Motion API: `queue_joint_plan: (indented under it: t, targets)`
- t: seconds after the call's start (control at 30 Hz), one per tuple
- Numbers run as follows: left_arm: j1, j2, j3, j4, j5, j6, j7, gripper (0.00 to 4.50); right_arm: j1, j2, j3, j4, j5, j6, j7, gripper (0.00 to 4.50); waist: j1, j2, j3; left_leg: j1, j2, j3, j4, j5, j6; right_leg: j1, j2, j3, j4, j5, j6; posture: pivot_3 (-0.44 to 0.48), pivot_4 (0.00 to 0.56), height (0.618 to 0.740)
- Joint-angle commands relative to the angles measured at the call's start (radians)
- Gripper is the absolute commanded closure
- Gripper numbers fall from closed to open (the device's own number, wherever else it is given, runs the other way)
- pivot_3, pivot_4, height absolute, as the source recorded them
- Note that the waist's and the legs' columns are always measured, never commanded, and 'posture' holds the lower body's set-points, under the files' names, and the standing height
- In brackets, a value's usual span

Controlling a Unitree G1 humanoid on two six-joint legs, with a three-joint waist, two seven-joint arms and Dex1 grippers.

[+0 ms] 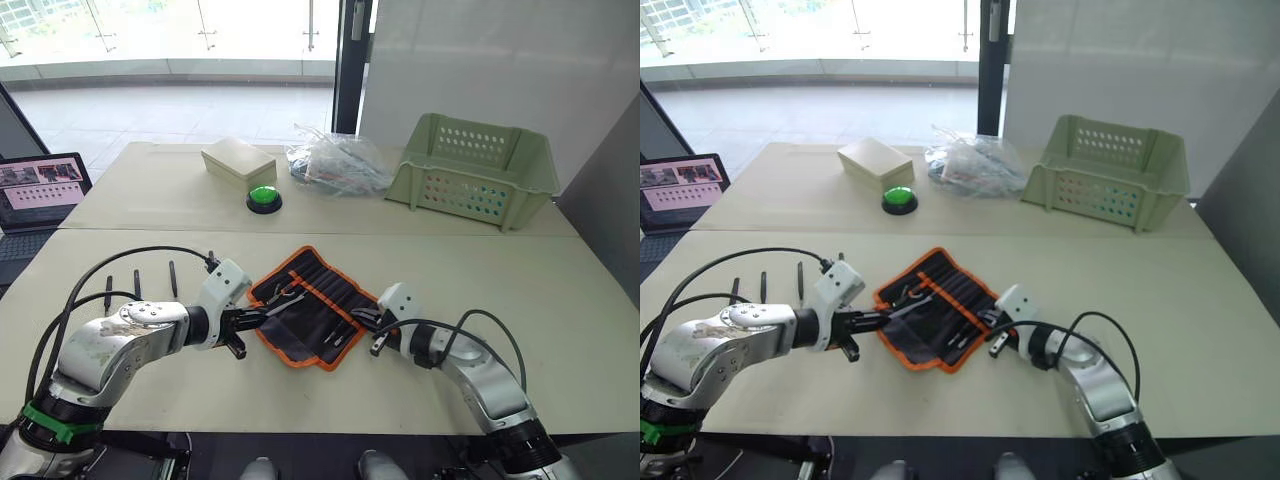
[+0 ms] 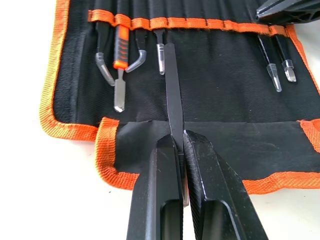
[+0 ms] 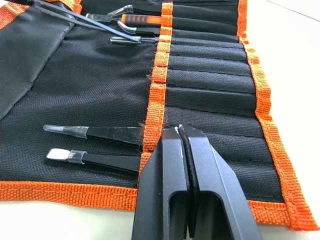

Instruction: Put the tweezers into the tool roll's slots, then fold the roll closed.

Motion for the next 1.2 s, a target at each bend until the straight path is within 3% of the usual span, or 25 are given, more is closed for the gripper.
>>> queue_joint_plan:
  t: [0.03, 0.27, 0.87, 1.2]
  targets:
    - [-0.046, 0.017, -0.02, 0.003, 0.028, -0.001, -0.036, 4.5, 0.019, 0.007, 0.038, 0.012, -0.03, 0.058, -0.017, 4.47, 0.0, 0.0, 0.0, 0.0, 0.0, 0.0, 0.0, 0.0, 0.0, 0.0, 0.0, 0.0, 0.0, 0.0, 0.0, 0.0, 0.15, 0.713]
    - [-0.099, 0.014, -0.092, 0.055, 0.098, -0.006, -0.066, 4.5, 0.017, 0.023, 0.036, -0.011, -0.035, 0.085, -0.037, 4.47, -0.004, 0.0, 0.0, 0.001, 0.0, 0.0, 0.0, 0.0, 0.0, 0.0, 0.0, 0.0, 0.0, 0.0, 0.0, 0.0, 0.15, 0.713]
    - [-0.224, -0.098, -0.18, 0.193, 0.214, -0.053, -0.12, 4.5, 0.037, 0.031, 0.047, -0.07, -0.034, 0.138, -0.069, 4.47, 0.0, 0.0, 0.0, 0.0, 0.0, 0.0, 0.0, 0.0, 0.0, 0.0, 0.0, 0.0, 0.0, 0.0, 0.0, 0.0, 0.15, 0.713]
    - [-0.294, -0.212, -0.259, 0.382, 0.353, -0.22, -0.141, 4.5, 0.049, 0.047, 0.073, -0.116, -0.041, 0.18, -0.086, 4.47, 0.001, 0.0, 0.0, 0.0, 0.0, 0.0, 0.0, 0.0, 0.0, 0.0, 0.0, 0.0, 0.0, 0.0, 0.0, 0.0, 0.15, 0.713]
